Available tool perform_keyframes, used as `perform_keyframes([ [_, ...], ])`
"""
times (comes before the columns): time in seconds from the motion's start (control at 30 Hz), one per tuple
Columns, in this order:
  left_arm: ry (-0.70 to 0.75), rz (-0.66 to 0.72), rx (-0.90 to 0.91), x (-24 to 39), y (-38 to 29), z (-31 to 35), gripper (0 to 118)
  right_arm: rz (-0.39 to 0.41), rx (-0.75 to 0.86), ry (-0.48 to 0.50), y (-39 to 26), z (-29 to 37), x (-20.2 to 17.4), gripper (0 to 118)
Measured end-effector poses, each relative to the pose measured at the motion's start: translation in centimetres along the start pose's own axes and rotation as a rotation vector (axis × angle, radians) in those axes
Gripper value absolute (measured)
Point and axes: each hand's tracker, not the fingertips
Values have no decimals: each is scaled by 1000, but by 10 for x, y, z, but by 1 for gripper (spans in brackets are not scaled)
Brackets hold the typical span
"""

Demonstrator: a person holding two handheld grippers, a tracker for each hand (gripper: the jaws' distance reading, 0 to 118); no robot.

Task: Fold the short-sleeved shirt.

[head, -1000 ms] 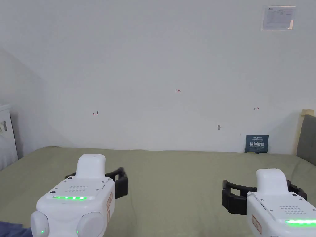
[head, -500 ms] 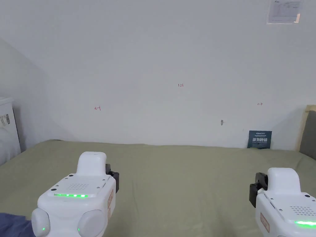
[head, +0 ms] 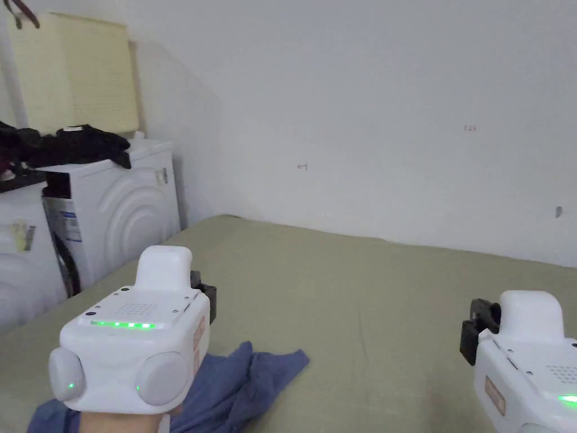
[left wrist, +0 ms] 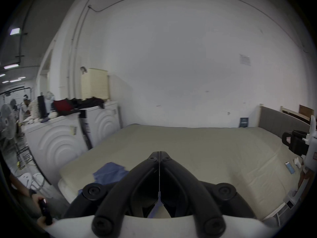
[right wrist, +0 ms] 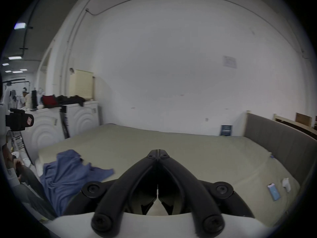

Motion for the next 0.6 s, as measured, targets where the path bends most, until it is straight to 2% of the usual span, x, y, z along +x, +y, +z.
perform_keyframes([
  [0.13,118,25,-33,-48,-7,11,0,-5,0,119,0,-13,-44,0],
  [0.27,205,30,-45,-77,-14,20,0,3,1,175,-3,-16,-73,0],
  [0.6,217,49,-92,-87,-27,-2,0,9,-19,208,-8,-22,-83,0],
])
